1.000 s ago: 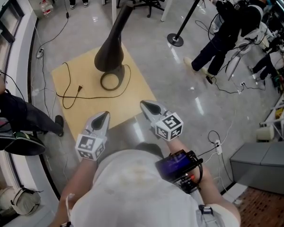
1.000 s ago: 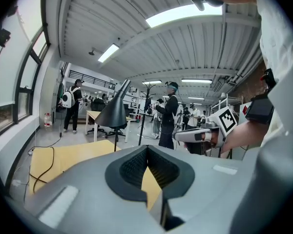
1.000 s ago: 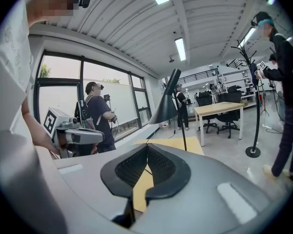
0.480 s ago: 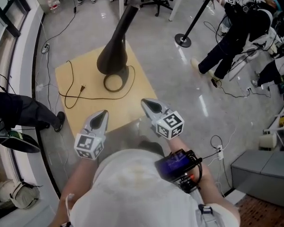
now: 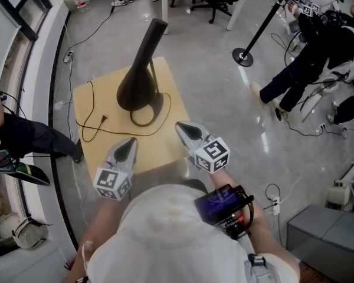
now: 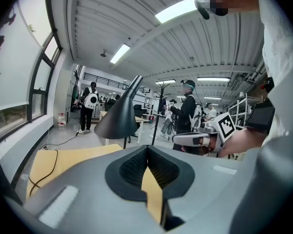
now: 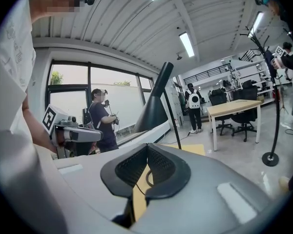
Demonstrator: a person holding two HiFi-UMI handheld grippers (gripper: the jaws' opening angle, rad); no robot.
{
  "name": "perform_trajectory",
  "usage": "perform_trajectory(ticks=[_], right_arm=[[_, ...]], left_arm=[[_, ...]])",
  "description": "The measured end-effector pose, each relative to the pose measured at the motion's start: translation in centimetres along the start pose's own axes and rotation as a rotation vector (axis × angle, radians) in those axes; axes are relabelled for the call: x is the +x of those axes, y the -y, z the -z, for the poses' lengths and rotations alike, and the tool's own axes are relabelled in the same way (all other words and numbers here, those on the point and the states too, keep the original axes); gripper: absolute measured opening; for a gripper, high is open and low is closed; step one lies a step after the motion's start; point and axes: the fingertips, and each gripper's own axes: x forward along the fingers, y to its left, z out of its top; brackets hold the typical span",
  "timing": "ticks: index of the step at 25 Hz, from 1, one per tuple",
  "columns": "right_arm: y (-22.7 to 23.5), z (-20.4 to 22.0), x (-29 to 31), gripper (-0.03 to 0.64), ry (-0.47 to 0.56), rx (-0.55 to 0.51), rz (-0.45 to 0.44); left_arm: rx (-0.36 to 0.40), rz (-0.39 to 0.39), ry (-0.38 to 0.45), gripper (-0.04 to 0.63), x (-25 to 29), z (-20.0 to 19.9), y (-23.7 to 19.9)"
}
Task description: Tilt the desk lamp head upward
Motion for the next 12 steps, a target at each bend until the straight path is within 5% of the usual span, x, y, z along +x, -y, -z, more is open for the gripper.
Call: perform_trajectory(ticks=[12], right_arm=[[5.1, -1.9, 1.8, 0.014, 0.007, -0.012, -0.138]], left_arm=[[-0.023, -0.126, 0.013, 0.002, 4.0, -1.7, 1.1]])
